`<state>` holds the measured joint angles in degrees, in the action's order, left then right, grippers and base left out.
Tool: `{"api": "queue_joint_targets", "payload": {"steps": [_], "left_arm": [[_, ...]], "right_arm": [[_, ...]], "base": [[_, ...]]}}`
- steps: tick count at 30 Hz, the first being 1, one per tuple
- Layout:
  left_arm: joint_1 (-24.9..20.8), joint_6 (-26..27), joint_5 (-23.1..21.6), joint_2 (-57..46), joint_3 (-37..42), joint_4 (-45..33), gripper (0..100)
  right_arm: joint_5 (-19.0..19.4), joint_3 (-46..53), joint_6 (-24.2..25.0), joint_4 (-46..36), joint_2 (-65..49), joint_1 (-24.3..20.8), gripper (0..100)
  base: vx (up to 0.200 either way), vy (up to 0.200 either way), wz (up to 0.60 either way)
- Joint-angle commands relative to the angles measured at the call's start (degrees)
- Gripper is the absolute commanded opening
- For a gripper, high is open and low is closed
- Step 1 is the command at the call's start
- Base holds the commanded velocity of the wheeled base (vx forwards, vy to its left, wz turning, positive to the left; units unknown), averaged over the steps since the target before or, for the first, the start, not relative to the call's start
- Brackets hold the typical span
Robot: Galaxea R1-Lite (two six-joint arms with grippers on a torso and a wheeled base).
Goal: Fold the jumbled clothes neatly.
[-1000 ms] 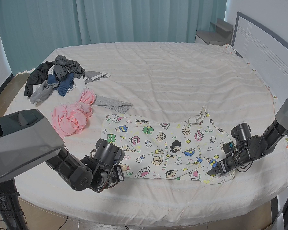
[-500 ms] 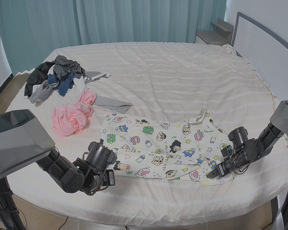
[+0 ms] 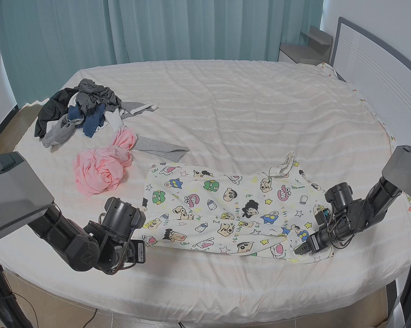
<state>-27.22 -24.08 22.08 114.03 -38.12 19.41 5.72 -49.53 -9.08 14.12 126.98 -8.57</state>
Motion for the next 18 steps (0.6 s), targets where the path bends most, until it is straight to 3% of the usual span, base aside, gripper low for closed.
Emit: {"api": "queue_joint_targets", "payload": {"steps": [1,11,18], "left_arm": [[0.94,1.05,0.16,-1.97,0.77,0.02,0],[4.11,8.08,0.33,-5.31,1.91,0.54,0],[4.81,9.75,0.16,-7.07,3.4,0.9,0]], "right_arm": [[0.0,0.05,-0.06,0.82,0.99,0.4,100],[0.0,0.05,-0.06,0.91,1.52,0.48,100],[0.0,0.05,-0.06,0.91,1.43,0.48,100]], "base": [[0.0,0.0,0.0],[0.0,0.0,0.0],[0.0,0.0,0.0]]}}
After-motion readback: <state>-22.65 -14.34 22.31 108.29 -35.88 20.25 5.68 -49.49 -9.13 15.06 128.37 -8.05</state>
